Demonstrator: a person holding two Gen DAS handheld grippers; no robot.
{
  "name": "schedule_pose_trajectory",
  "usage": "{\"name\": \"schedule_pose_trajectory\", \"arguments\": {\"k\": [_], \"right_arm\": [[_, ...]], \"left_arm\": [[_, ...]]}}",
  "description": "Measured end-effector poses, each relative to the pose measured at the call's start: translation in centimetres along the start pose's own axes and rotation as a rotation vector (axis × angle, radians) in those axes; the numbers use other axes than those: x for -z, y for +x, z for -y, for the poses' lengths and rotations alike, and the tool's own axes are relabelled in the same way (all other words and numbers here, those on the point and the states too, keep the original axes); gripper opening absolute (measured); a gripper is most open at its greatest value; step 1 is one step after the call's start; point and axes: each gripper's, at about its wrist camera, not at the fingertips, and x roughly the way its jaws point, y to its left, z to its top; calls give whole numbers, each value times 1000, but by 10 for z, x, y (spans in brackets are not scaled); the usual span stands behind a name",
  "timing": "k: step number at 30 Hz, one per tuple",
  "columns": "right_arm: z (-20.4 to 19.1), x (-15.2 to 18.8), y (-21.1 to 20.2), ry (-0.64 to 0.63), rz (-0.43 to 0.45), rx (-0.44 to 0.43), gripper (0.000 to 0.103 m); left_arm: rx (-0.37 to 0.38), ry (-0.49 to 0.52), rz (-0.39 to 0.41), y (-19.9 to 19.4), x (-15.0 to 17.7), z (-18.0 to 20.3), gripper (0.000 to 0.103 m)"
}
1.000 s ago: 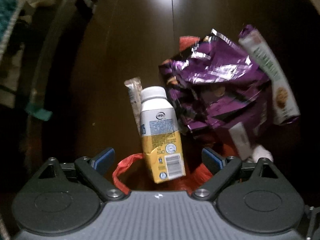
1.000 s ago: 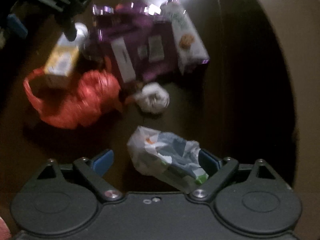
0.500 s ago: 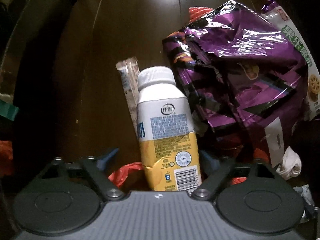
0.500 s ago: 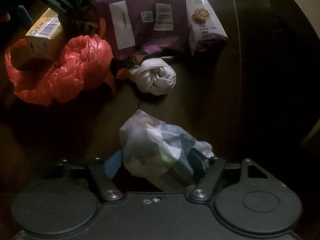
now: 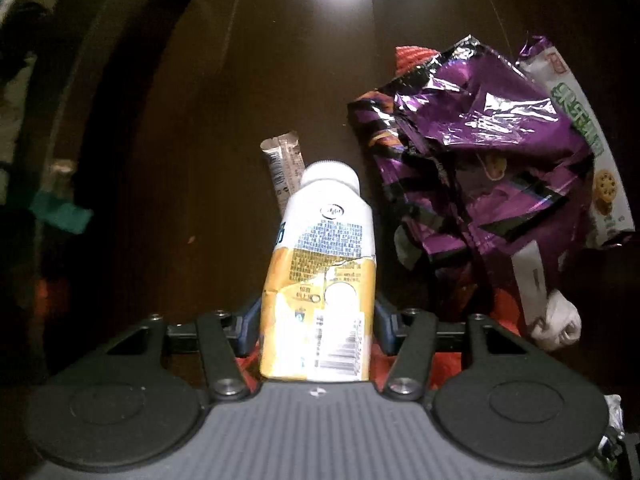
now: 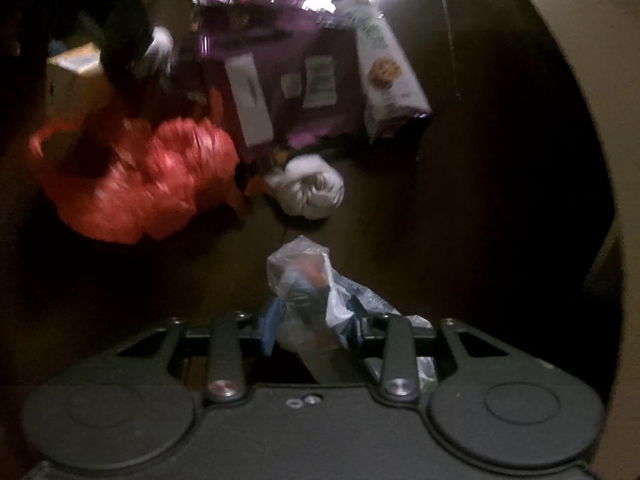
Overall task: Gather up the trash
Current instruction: 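Carry the milk carton and plastic bag with both tools to the bin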
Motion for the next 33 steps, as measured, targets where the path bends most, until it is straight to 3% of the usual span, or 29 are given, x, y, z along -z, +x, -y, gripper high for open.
{"name": "schedule_pose_trajectory", "arguments": {"k": [11,20,33], "right_arm": [[11,-30,-133,125,21,-151,33],[26,-70,-288,139,91,-246,34],[18,-126,-498,13,223,-320,34]], "left_arm": [[77,-89,-42,-118,23,-28,53],[137,-113,-24,-273,45,-59,53],[237,-126,114,-508,70,-130,53]]}}
